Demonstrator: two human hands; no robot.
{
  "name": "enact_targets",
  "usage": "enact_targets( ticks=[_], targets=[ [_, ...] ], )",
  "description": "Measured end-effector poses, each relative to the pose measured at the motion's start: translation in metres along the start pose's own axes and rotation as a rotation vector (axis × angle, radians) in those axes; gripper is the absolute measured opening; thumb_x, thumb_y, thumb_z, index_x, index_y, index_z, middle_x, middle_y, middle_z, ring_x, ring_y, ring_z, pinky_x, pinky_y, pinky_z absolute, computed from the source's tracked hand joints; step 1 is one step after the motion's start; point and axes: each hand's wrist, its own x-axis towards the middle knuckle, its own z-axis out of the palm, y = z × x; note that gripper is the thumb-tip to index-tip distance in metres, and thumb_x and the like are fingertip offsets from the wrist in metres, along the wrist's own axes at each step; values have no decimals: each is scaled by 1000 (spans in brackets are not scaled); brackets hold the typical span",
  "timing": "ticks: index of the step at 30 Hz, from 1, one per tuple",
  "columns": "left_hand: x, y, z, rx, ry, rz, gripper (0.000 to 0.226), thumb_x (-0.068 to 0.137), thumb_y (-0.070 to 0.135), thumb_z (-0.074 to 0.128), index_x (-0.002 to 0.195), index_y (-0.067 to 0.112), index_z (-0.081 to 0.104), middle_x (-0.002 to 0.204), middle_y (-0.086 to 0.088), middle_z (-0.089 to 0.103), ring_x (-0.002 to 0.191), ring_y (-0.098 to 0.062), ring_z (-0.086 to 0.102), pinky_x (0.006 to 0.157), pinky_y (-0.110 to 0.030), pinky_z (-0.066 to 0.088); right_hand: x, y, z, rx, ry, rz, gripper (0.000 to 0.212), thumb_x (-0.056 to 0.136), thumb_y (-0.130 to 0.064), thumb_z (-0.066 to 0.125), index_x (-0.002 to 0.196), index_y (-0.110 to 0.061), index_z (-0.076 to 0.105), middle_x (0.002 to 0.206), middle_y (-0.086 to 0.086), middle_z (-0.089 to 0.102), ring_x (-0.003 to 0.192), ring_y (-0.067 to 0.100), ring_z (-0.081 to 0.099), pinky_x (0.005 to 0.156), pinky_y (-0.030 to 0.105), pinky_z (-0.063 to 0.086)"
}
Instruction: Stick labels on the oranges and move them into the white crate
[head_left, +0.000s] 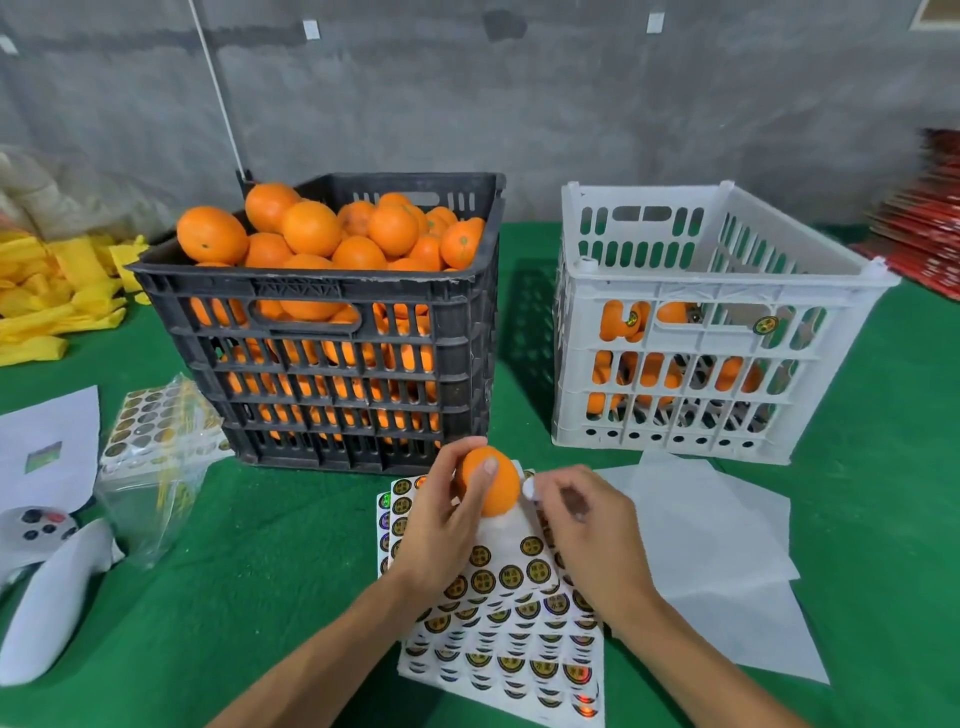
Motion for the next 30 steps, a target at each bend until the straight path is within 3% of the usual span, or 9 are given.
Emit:
enact_targets(
  ticks=[4,7,10,16,18,22,24,27,30],
  targets=[
    [-3,-4,0,142,-107,33,52,97,71,53,141,43,50,129,20,59,115,-8,63,88,-23,55,8,-4,-5,-258,319,-232,20,103,-35,55,96,-23,70,97,-17,66,94,6,59,79,33,52],
    [-3,-2,1,139,-96,53,49,97,71,53,138,44,52,127,17,60,115,-11,63,89,-22,55,3,-2,1,-393,215,-473,14,102,-27,62,101,-19,74,104,-12,67,94,11,57,80,32,48],
    [-2,3,0,83,-67,52,43,99,67,53,134,42,56,124,13,65,114,-15,66,90,-23,55,-2,0,6,-363,106,-524,15,102,-21,64,112,-20,75,114,-11,66,102,10,58,83,32,51],
    [9,26,3,-32,65,37,30,101,42,53,126,30,65,117,2,71,106,-20,70,87,-33,59,-8,-13,7,-642,-93,-565,59,107,-51,39,157,-19,39,162,-7,38,141,12,44,115,35,42],
    [14,49,6,-48,78,47,35,100,46,50,130,33,63,126,3,68,112,-13,68,94,-35,59,-2,-24,2,-745,4,-626,70,101,-55,50,156,-13,39,163,-1,37,142,15,46,114,33,43],
    [33,112,12,-57,3,136,53,100,59,43,149,39,51,147,13,55,131,-4,57,108,-34,52,39,-62,-28,-725,329,-785,61,98,-45,66,145,-7,55,152,6,52,131,22,58,107,38,50],
    [52,148,15,-10,-86,240,58,103,57,42,158,37,40,158,16,44,142,1,45,115,-24,41,66,-86,-51,-730,466,-815,59,98,-43,68,141,-4,58,147,10,57,127,25,60,106,39,49],
    [95,197,16,277,-195,442,54,110,45,40,162,29,33,162,15,37,146,7,35,118,-12,28,101,-113,-86,-776,581,-739,61,95,-34,74,142,0,56,142,16,60,124,31,62,102,42,49],
    [139,225,-4,601,-185,576,46,111,40,43,152,21,48,152,5,53,139,-5,48,116,-23,37,126,-123,-113,-836,572,-586,63,92,-23,77,145,-2,52,145,19,56,124,37,60,103,47,50]
  ],
)
